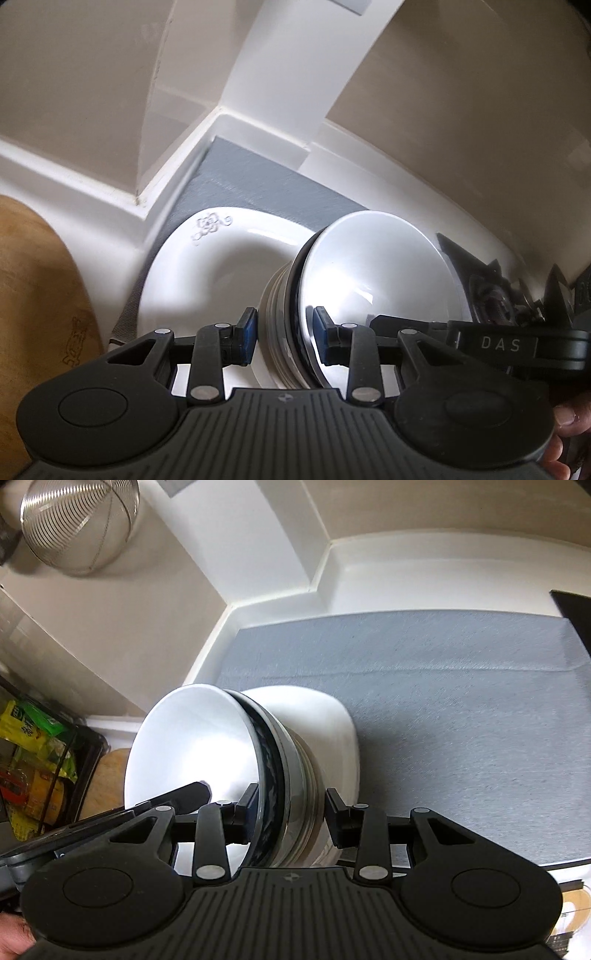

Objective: Organize plates and bowls

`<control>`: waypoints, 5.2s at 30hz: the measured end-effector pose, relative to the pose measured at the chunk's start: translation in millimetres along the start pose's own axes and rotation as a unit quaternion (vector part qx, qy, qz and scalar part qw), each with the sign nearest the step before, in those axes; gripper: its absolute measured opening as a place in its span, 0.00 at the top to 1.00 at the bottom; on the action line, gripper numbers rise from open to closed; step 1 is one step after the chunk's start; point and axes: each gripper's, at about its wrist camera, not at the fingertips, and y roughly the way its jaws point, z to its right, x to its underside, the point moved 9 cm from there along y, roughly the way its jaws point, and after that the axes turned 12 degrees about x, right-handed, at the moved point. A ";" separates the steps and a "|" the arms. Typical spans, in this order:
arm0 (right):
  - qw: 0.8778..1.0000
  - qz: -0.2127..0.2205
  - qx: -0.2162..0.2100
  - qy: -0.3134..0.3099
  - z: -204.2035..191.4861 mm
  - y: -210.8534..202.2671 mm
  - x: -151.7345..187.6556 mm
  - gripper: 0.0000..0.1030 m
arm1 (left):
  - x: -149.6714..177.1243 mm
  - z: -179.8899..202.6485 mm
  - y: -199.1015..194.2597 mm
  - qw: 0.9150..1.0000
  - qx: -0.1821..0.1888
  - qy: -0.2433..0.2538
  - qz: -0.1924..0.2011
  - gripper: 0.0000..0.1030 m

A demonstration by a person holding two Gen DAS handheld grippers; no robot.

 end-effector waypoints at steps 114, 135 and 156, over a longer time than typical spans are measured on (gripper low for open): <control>0.994 -0.012 -0.005 0.110 210.9 13.6 -1.1 0.72 | 54.5 86.3 59.6 0.993 -0.107 0.044 0.020 0.43; 0.979 0.178 0.066 -0.080 180.7 -65.7 35.5 0.00 | 109.2 172.1 4.9 0.981 -0.156 0.111 0.044 0.00; 0.976 0.169 0.140 0.006 158.7 -107.0 44.4 0.00 | 83.8 172.3 34.1 0.982 -0.097 0.164 -0.015 0.00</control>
